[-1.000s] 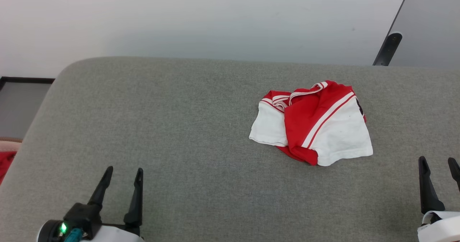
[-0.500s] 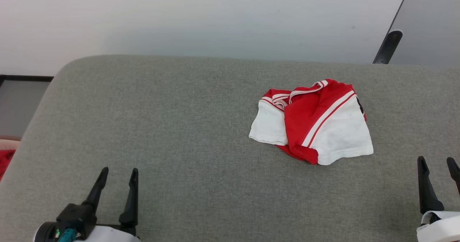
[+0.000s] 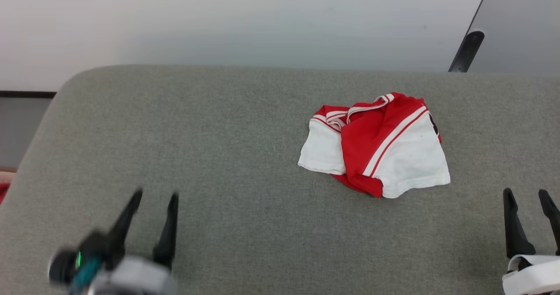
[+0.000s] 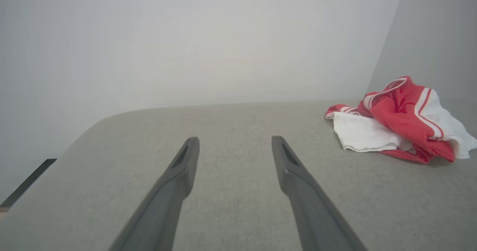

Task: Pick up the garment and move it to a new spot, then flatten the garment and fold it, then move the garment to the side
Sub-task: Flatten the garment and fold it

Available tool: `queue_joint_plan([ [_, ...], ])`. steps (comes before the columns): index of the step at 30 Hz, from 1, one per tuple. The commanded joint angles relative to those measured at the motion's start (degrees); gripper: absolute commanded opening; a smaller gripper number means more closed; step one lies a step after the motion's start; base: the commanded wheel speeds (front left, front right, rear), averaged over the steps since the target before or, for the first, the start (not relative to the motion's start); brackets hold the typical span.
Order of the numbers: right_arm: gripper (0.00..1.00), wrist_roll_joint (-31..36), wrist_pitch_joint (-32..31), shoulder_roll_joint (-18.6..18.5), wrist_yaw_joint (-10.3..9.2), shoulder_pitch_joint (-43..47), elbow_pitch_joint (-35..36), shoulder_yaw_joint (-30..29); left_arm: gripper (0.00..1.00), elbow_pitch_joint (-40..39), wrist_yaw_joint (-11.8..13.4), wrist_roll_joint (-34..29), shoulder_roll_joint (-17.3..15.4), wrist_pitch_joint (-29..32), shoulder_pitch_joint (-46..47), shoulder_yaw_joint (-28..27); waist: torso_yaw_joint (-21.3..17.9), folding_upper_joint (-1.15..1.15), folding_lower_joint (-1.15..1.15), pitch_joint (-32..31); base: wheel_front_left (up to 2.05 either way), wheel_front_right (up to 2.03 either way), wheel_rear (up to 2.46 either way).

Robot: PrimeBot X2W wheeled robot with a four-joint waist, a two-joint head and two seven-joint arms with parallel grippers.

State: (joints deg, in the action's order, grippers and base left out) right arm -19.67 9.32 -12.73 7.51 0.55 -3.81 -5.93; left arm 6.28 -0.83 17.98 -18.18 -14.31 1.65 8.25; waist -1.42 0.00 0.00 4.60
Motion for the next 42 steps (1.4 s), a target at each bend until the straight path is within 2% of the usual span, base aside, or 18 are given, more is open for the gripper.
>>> queue_joint_plan([
  [1, 1.0, -0.2, 0.21, 0.08, -0.04, -0.99, 0.13, -0.12, 1.0, -0.35, -0.63, -0.41, -0.41, 0.44, 2.74, 0.25, -0.18, 0.0, 0.0, 0.48, 0.0, 0.0, 0.0],
  [5, 1.0, -0.07, 0.46, 0.36, -0.04, -2.09, 0.23, 0.09, 1.0, 0.54, -4.09, -0.37, -2.02, 4.69, 12.92, 3.19, -0.59, 0.0, 0.0, 1.9, 0.0, 0.0, 0.0],
  [8, 1.0, -0.13, 0.96, 0.63, -0.04, -3.28, 0.46, 0.57, 1.0, 4.68, -5.92, 2.1, -2.41, 10.04, 22.96, 6.21, -1.33, 0.0, 0.0, 3.64, 0.0, 0.0, 0.0],
  [11, 1.0, -0.25, 1.78, 1.17, -0.04, -4.44, 0.24, 1.37, 1.0, 12.08, -6.63, 9.53, -1.16, 19.34, 32.36, 8.97, -2.57, 0.0, 0.0, 5.72, 0.0, 0.0, 0.0],
  [17, 1.0, -0.64, 3.35, 2.37, -0.04, -7.35, -1.5, 3.11, 1.0, 23.34, -6.56, 26.24, -2.77, 39.01, 46.44, 18.73, -6.35, 0.0, 0.0, 9.53, 0.0, 0.0, 0.0],
  [23, 1.0, -0.97, 4.81, 3.57, -0.04, -9.67, -3.62, 4.18, 1.0, 26.55, -6.58, 39.02, -2.99, 53.35, 52.43, 26.19, -9.57, 0.0, 0.0, 13.0, 0.0, 0.0, 0.0],
  [25, 1.0, -1.18, 5.12, 3.85, -0.04, -10.39, -4.26, 4.42, 1.0, 27.33, -6.58, 42.24, -3.05, 55.48, 53.66, 27.05, -10.45, 0.0, 0.0, 13.91, 0.0, 0.0, 0.0],
  [29, 1.0, -1.55, 5.56, 4.23, -0.04, -11.6, -5.1, 5.01, 1.0, 29.99, -6.58, 44.34, -3.91, 57.52, 55.15, 29.71, -12.18, 0.0, 0.0, 15.49, 0.0, 0.0, 0.0],
  [33, 1.0, -1.82, 5.77, 4.54, -0.04, -12.83, -5.59, 5.63, 1.0, 32.11, -6.59, 44.79, -5.39, 57.81, 57.06, 31.97, -13.57, 0.0, 0.0, 16.98, 0.0, 0.0, 0.0],
  [42, 1.0, -1.73, 5.89, 5.55, -0.04, -13.79, -5.42, 5.47, 1.0, 36.55, -6.53, 47.7, -5.48, 60.53, 56.96, 36.52, -14.7, 0.0, 0.0, 18.33, 0.0, 0.0, 0.0],
])
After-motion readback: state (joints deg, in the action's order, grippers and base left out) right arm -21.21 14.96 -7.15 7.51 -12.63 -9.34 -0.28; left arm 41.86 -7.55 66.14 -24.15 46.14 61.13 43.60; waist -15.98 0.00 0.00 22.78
